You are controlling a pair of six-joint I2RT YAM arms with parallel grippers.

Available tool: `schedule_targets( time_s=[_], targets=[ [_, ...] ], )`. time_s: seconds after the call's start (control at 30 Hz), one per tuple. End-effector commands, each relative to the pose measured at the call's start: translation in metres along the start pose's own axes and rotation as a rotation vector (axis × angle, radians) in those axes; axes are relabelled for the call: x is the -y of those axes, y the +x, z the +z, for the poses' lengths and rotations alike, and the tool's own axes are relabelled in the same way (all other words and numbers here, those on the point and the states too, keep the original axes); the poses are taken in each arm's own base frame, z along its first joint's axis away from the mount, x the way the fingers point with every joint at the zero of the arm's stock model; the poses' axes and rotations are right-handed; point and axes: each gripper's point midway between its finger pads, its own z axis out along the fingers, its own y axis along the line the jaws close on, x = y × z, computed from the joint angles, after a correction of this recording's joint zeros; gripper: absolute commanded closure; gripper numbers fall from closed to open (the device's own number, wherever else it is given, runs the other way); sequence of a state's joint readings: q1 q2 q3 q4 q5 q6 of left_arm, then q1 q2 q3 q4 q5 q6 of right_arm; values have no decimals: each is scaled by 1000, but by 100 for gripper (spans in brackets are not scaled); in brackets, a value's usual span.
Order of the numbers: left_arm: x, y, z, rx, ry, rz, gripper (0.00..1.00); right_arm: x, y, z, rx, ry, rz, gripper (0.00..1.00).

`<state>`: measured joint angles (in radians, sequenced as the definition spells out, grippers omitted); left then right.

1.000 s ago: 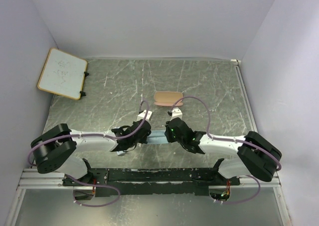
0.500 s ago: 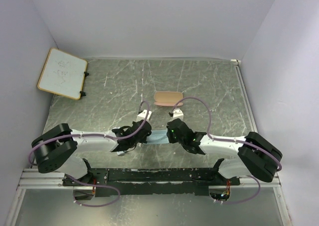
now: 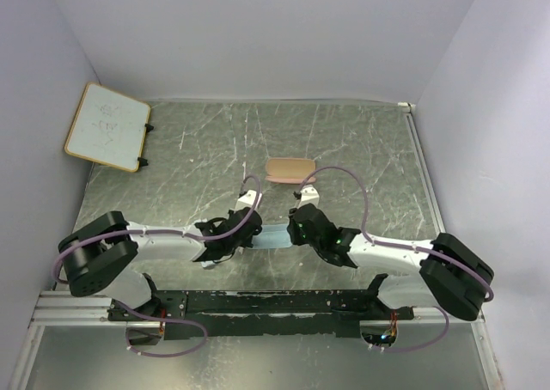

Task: Organize the sunglasses
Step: Fold the glasses cleaning cloth at the center of the board.

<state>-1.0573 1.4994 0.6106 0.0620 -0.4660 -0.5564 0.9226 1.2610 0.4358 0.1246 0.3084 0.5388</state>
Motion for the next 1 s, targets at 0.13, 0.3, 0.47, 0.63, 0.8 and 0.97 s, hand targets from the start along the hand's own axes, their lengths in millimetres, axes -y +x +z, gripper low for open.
schedule_targets(
  time_s=[0.13,0.3,0.47,0.63,0.8,0.97],
  targets=[
    [7,-31,-11,76,25,-26,86,-1,-6,-2,13,8,-9,83],
    [3,-28,-16,73,29,-43,86,1,4,-1,-8,4,1,85],
    [2,-20,-21,69,56,-63,86,4,12,-3,-27,9,5,87],
    [-1,-7,-24,41,69,-66,90,4,18,-6,-48,-6,14,88],
    [1,-2,-29,36,108,-80,91,3,18,-7,-46,-11,24,87],
    [-1,0,-31,44,111,-98,90,-2,19,-4,-61,-27,24,87]
  ],
)
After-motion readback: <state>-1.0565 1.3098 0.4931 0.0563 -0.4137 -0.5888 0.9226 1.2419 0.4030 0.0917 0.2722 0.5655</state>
